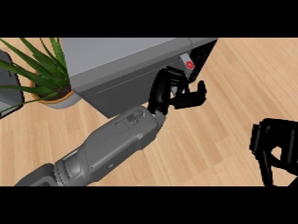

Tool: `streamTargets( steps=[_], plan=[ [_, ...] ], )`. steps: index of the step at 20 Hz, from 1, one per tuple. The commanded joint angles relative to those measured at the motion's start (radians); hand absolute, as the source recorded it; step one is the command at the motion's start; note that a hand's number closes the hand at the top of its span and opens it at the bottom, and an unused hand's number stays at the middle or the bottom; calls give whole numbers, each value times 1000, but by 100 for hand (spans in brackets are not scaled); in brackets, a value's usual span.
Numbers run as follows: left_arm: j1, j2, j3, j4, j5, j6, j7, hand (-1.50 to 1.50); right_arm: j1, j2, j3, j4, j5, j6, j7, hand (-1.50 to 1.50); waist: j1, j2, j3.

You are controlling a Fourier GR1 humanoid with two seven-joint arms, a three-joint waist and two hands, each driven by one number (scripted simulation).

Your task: Pick up the milk, place it into the microwave and close the microwave

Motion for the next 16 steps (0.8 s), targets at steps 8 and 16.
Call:
streamTargets(
  steps=[8,16],
  plan=[
    [57,-13,179,49,232,-179,-27,150,118,45,85,-107,-8,-31,18,150,74,0,-5],
    [90,13,139,103,293,-337,-63,150,200,88,130,-205,27,-105,30,150,108,-7,-5]
  ],
)
